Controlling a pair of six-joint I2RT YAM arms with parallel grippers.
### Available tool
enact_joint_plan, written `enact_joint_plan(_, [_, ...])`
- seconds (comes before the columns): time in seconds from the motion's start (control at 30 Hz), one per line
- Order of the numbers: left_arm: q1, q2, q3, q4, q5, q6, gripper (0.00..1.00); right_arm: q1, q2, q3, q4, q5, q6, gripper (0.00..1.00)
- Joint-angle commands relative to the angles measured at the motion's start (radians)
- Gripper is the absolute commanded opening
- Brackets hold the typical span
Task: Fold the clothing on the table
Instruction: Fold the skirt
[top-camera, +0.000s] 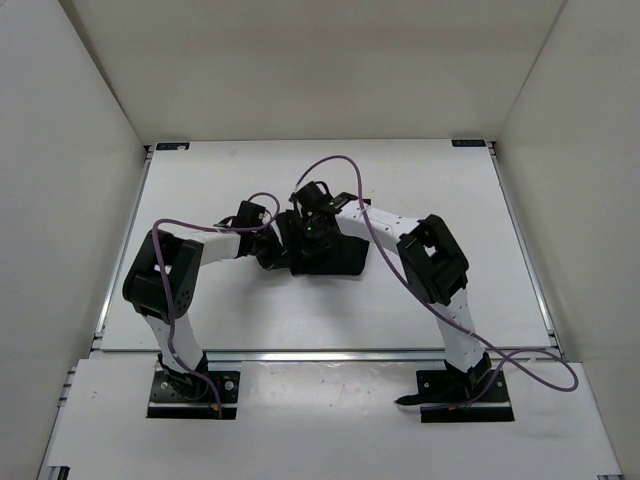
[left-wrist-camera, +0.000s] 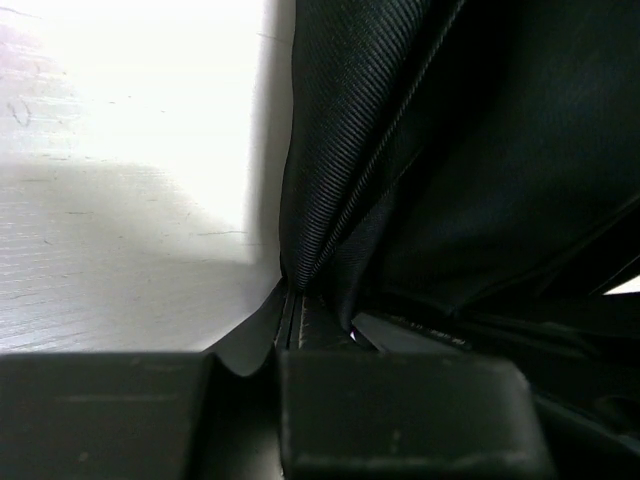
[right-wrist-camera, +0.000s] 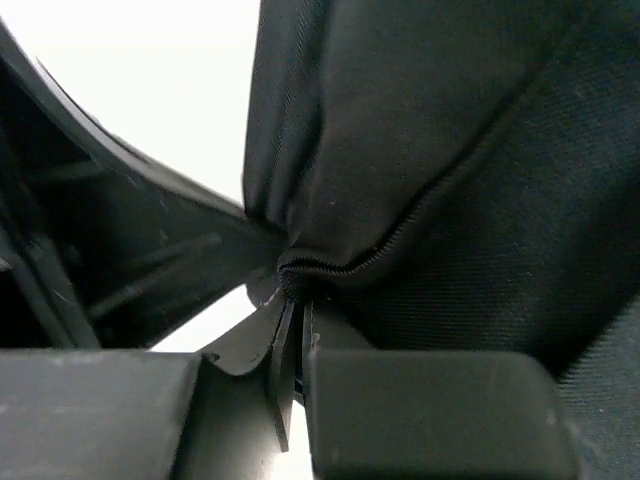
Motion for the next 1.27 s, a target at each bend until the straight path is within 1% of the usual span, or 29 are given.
enact_joint_plan(0.0, [0.002, 0.008, -0.01, -0.095, 0.016, 0.054, 0.05, 0.02, 0.044, 0.088, 0.025, 0.062, -0.035, 0.0])
enact_joint_plan(0.03, [0.007, 0.005, -0.007, -0.104, 0.028, 0.059, 0.05, 0.029, 0.071, 0.124, -0.003, 0.076, -0.035, 0.0])
enact_joint_plan(0.13, [0.004, -0.001, 0.005, -0.13, 0.042, 0.068, 0.09, 0.018, 0.111, 0.183, -0.024, 0.067, -0.032, 0.01])
enact_joint_plan(0.17, [0.01, -0.003, 0.002, -0.13, 0.048, 0.065, 0.14, 0.017, 0.122, 0.219, -0.056, 0.067, -0.03, 0.03])
enact_joint_plan(0.2, [0.01, -0.011, -0.001, -0.136, 0.056, 0.063, 0.23, 0.017, 0.134, 0.251, -0.089, 0.08, -0.03, 0.07])
enact_joint_plan(0.23, [0.008, -0.018, -0.004, -0.132, 0.065, 0.056, 0.25, 0.012, 0.14, 0.259, -0.106, 0.091, -0.035, 0.11])
enact_joint_plan(0.3, [0.024, -0.04, -0.004, -0.13, 0.068, 0.051, 0.34, 0.018, 0.111, 0.264, -0.152, 0.122, -0.038, 0.31])
enact_joint_plan(0.33, [0.031, -0.05, -0.004, -0.133, 0.076, 0.05, 0.42, 0.024, 0.101, 0.255, -0.152, 0.152, -0.043, 0.46])
enact_joint_plan(0.37, [0.042, -0.061, 0.001, -0.142, 0.081, 0.048, 0.44, 0.017, 0.067, 0.241, -0.172, 0.169, -0.043, 0.52])
enact_joint_plan(0.43, [0.063, -0.081, 0.001, -0.158, 0.093, 0.05, 0.46, 0.015, -0.003, 0.223, -0.222, 0.231, -0.032, 0.6])
enact_joint_plan(0.47, [0.08, -0.096, -0.005, -0.149, 0.101, 0.048, 0.47, 0.014, -0.017, 0.232, -0.244, 0.24, -0.026, 0.61])
enact_joint_plan(0.5, [0.094, -0.104, 0.001, -0.155, 0.11, 0.048, 0.48, 0.008, -0.039, 0.239, -0.292, 0.277, -0.006, 0.65])
enact_joint_plan(0.53, [0.106, -0.119, -0.001, -0.164, 0.114, 0.051, 0.48, -0.005, -0.065, 0.25, -0.338, 0.285, 0.009, 0.7])
enact_joint_plan(0.57, [0.114, -0.132, -0.001, -0.176, 0.113, 0.051, 0.49, -0.015, -0.091, 0.243, -0.36, 0.288, 0.01, 0.77])
enact_joint_plan(0.63, [0.14, -0.147, -0.005, -0.202, 0.111, 0.077, 0.49, -0.023, -0.143, 0.221, -0.399, 0.314, 0.014, 0.86])
enact_joint_plan(0.67, [0.146, -0.164, -0.01, -0.211, 0.114, 0.08, 0.5, -0.025, -0.18, 0.2, -0.402, 0.323, 0.016, 0.88])
enact_joint_plan(0.7, [0.157, -0.172, -0.016, -0.214, 0.116, 0.085, 0.5, -0.032, -0.201, 0.186, -0.402, 0.338, 0.017, 0.93])
enact_joint_plan(0.73, [0.169, -0.187, -0.028, -0.216, 0.119, 0.089, 0.5, -0.044, -0.25, 0.154, -0.399, 0.335, 0.013, 0.95])
enact_joint_plan(0.77, [0.172, -0.207, -0.039, -0.222, 0.121, 0.092, 0.5, -0.057, -0.293, 0.117, -0.381, 0.328, 0.011, 1.0])
enact_joint_plan(0.8, [0.179, -0.225, -0.05, -0.224, 0.116, 0.091, 0.5, -0.081, -0.336, 0.079, -0.373, 0.309, 0.005, 0.99])
enact_joint_plan(0.93, [0.172, -0.267, -0.051, -0.244, 0.107, 0.096, 0.5, -0.181, -0.376, 0.03, -0.411, 0.214, -0.056, 0.99])
enact_joint_plan(1.03, [0.154, -0.285, -0.044, -0.257, 0.107, 0.091, 0.5, -0.204, -0.419, 0.019, -0.443, 0.243, -0.063, 0.99])
enact_joint_plan(1.07, [0.151, -0.296, -0.056, -0.257, 0.102, 0.093, 0.5, -0.21, -0.439, 0.014, -0.439, 0.243, -0.087, 0.99])
enact_joint_plan(1.1, [0.156, -0.311, -0.057, -0.256, 0.101, 0.089, 0.49, -0.216, -0.464, 0.005, -0.437, 0.286, -0.09, 0.99])
enact_joint_plan(1.2, [0.145, -0.35, -0.071, -0.259, 0.079, 0.085, 0.5, -0.247, -0.501, -0.018, -0.425, 0.255, -0.124, 1.0])
enact_joint_plan(1.23, [0.14, -0.366, -0.071, -0.262, 0.059, 0.086, 0.49, -0.252, -0.493, 0.005, -0.435, 0.3, -0.142, 0.99])
